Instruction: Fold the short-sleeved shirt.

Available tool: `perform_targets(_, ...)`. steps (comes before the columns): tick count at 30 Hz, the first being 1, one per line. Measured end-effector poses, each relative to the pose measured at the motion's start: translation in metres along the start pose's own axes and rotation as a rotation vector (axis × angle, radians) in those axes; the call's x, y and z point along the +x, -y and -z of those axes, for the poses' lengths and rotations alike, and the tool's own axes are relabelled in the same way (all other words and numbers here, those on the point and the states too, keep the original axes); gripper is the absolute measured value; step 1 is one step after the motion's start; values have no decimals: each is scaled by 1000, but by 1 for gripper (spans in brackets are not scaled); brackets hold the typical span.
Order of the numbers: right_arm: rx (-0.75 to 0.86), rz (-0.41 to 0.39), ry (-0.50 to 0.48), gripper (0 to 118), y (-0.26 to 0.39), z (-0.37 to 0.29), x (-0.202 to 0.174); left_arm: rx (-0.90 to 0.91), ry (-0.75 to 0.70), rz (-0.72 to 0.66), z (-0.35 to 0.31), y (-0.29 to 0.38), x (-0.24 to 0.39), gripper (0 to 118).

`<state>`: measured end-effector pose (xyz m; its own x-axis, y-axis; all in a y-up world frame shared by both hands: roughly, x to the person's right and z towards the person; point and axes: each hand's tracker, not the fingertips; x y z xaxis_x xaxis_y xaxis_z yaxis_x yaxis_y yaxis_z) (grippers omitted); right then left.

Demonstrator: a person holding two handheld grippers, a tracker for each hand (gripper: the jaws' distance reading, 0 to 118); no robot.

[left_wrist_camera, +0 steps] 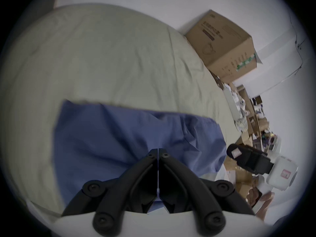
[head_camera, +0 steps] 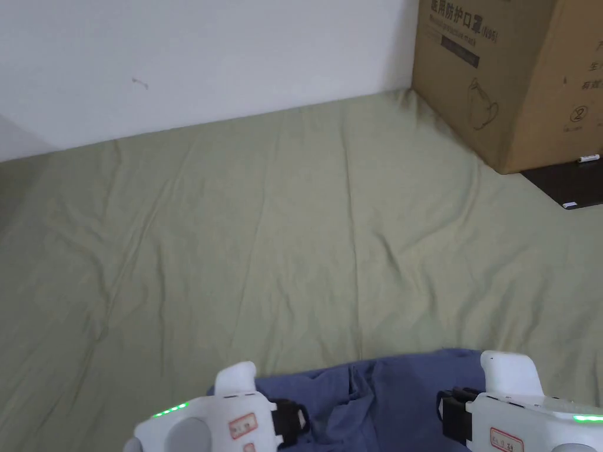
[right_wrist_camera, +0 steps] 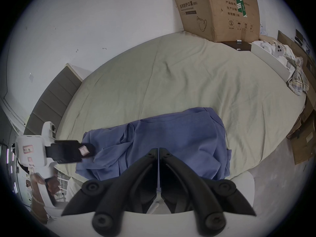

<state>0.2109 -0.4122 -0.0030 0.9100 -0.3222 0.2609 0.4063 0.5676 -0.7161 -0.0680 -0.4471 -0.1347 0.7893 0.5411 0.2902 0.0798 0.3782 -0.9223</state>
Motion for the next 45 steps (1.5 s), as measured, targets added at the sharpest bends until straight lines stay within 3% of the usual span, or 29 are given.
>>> perform_targets(5, -1, 5, 10, 2, 1, -2, 4, -90, -51, 159, 33, 15, 38, 0)
perform_targets(11, -11, 25, 30, 2, 1, 0, 11, -108, 139, 104, 22, 10, 45, 0)
perform_targets(15, -21, 16, 31, 2, 2, 1, 7, -126, 136, 200, 25, 15, 57, 0)
perform_targets(20, -16, -4, 28, 2, -2, -1, 0, -66, 213, 48, -1, 9, 24, 1)
perform_targets(23, -13, -21, 22, 2, -5, 0, -6, 34, 259, -65, -42, -1, -21, 17)
perform_targets(24, -14, -31, 24, 2, -6, 1, -8, 52, 277, -87, -56, -3, -37, 17)
perform_targets(25, -16, -39, 25, 2, -6, 2, -10, 71, 286, -100, -69, -4, -53, 37)
perform_targets(27, -21, -45, 22, 2, -8, 5, -13, 87, 250, -114, -85, 0, -86, 92)
perform_targets(28, -25, -41, 17, 2, -8, 7, -15, 106, 202, -145, -90, 3, -100, 103)
perform_targets(29, -32, -35, 7, 2, -9, 8, -16, 124, 171, -178, -92, 6, -114, 105)
perform_targets(31, -40, -33, -7, 2, -10, 11, -21, 118, 128, -264, -89, 11, -143, 104)
perform_targets(34, -56, -74, 5, 2, -10, 16, -31, 112, 173, -383, -67, 20, -175, 104)
perform_targets(38, -70, -103, 13, 2, -12, 21, -40, 147, 431, -459, -47, 21, -178, 100)
perform_targets(40, -75, -106, 14, 2, -13, 24, -43, 53, 585, -523, -16, 18, -178, 61)
perform_targets(41, -80, -108, 14, 2, -13, 26, -44, -15, 509, -483, -1, 16, -176, 24)
perform_targets(42, -86, -113, 17, 2, -14, 27, -46, -47, 366, -435, 9, 15, -172, 14)
perform_targets(43, -88, -119, 21, 2, -14, 27, -48, -26, 358, -466, 11, 16, -179, 14)
perform_targets(44, -88, -126, 23, 2, -14, 26, -49, 6, 513, -570, 6, 15, -186, 14)
perform_targets(45, -88, -138, 21, 2, -15, 25, -50, 18, 561, -609, -2, 12, -189, 15)
